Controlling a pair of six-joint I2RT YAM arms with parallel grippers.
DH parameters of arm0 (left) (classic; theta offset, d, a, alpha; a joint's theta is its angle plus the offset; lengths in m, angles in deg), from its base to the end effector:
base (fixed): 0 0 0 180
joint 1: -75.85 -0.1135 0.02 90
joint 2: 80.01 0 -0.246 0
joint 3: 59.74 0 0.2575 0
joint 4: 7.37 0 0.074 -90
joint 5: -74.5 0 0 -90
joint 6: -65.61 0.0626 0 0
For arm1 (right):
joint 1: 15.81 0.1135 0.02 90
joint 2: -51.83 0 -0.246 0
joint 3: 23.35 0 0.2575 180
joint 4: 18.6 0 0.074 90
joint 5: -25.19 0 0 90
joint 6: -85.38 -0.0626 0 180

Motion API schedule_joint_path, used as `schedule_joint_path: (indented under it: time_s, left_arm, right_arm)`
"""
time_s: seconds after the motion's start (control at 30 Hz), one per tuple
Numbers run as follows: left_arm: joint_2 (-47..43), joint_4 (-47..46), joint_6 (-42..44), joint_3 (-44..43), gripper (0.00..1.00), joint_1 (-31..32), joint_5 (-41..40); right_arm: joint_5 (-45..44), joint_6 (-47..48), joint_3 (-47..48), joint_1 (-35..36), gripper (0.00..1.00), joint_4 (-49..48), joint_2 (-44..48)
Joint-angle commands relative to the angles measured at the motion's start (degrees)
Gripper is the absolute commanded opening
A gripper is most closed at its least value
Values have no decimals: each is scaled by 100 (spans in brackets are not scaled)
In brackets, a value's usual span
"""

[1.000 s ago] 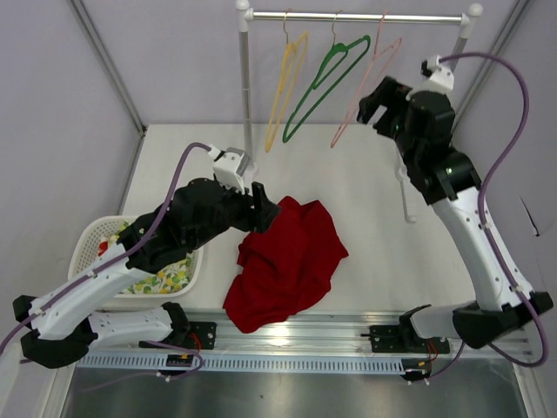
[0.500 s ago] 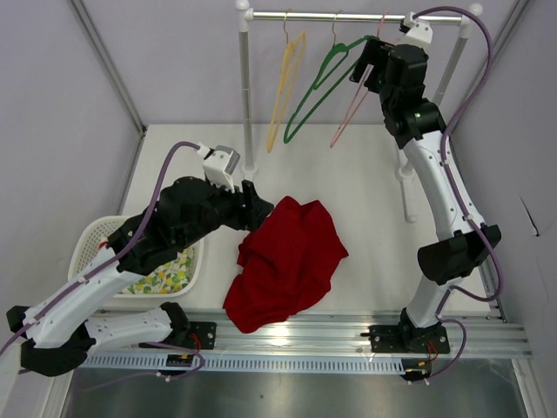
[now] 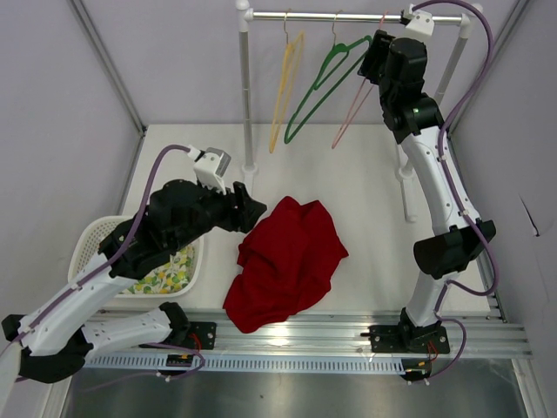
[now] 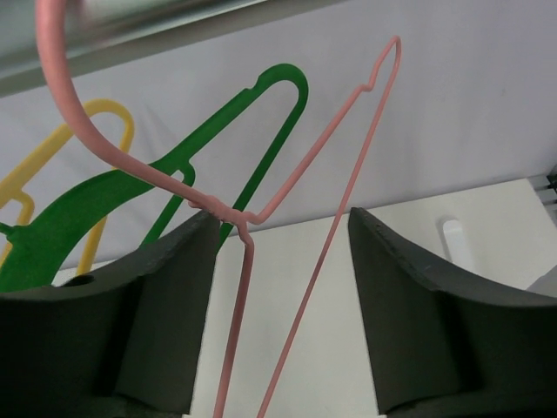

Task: Place the skirt on the hanger

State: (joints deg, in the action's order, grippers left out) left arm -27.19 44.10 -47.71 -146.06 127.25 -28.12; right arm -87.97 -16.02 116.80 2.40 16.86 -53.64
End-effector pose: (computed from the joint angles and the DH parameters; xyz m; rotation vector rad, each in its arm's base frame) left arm 0.1445 -0.1592 0.4099 0.3175 1.9088 -0.6813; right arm 0.4151 0.1106 0.4953 0.2211 1.5684 0.0838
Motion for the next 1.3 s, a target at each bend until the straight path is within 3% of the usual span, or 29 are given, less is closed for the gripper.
schedule_joint_path:
  time_s: [0.0, 0.2, 0.33, 0.57, 0.73, 1.1, 1.27]
  left_arm:
    - [-131, -12, 99, 68, 70, -51, 111]
    - [-149, -29, 81, 112, 70, -68, 120]
    - [-140, -47, 81, 121, 69, -77, 128]
    - [-158, -82, 81, 165, 70, -104, 155]
    - [-140, -117, 99, 200, 70, -121, 199]
    - [-158, -73, 99, 191, 70, -147, 190]
    - [-158, -73, 107, 191, 70, -165, 190]
  right_arm:
    - [-67, 191, 227, -46, 62, -176, -70]
    - [109, 112, 86, -160, 45, -97, 114]
    - [373, 6, -108, -274, 42, -132, 264]
    - [804, -170, -134, -477, 47, 43, 404]
    - [918, -161, -160, -565, 56, 52, 431]
    - [1050, -64, 15, -591, 53, -53, 220]
    - [1059, 6, 50, -591, 59, -141, 141]
